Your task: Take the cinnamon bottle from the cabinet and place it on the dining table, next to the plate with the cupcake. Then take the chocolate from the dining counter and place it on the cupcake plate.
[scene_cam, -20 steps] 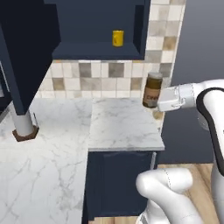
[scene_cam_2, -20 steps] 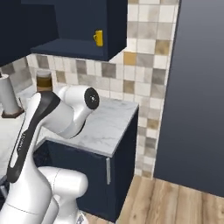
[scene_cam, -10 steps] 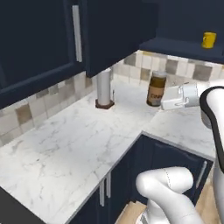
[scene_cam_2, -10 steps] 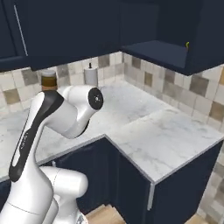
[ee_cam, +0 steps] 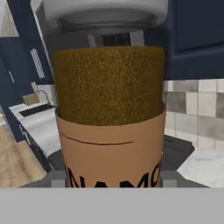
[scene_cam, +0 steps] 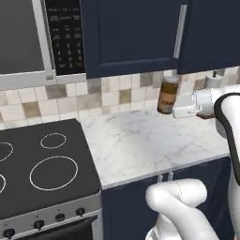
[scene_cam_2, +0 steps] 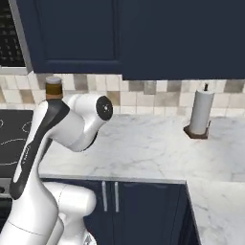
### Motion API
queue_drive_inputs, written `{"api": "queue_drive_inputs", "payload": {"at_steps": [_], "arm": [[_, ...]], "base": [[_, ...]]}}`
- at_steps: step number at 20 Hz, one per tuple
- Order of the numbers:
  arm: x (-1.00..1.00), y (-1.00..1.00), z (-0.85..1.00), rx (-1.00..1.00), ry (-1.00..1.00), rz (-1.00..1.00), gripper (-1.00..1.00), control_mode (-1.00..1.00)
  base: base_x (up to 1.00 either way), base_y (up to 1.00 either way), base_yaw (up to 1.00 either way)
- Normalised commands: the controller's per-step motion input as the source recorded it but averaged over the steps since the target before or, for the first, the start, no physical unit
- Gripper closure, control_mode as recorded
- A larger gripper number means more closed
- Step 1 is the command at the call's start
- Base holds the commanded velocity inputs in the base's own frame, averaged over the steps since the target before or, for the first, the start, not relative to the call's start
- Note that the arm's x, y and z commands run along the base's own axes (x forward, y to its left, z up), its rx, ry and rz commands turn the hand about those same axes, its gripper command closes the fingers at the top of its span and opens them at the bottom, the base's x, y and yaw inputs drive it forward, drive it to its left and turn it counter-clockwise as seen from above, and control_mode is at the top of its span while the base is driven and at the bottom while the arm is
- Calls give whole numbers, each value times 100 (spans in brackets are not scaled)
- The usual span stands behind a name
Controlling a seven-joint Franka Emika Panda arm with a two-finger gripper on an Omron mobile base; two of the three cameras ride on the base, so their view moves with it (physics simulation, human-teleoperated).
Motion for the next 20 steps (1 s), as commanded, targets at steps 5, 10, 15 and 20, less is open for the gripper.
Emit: {"api": "queue_drive_inputs", "payload": {"at_steps": [5,10,15,20], "arm": [[0,0,0,0,0,0,100,100],[0,0,0,0,0,0,100,100],[0,0,0,0,0,0,100,100],[0,0,0,0,0,0,100,100]], "base": [[-2,0,100],[-2,0,100],[-2,0,100],[-1,0,100]]}}
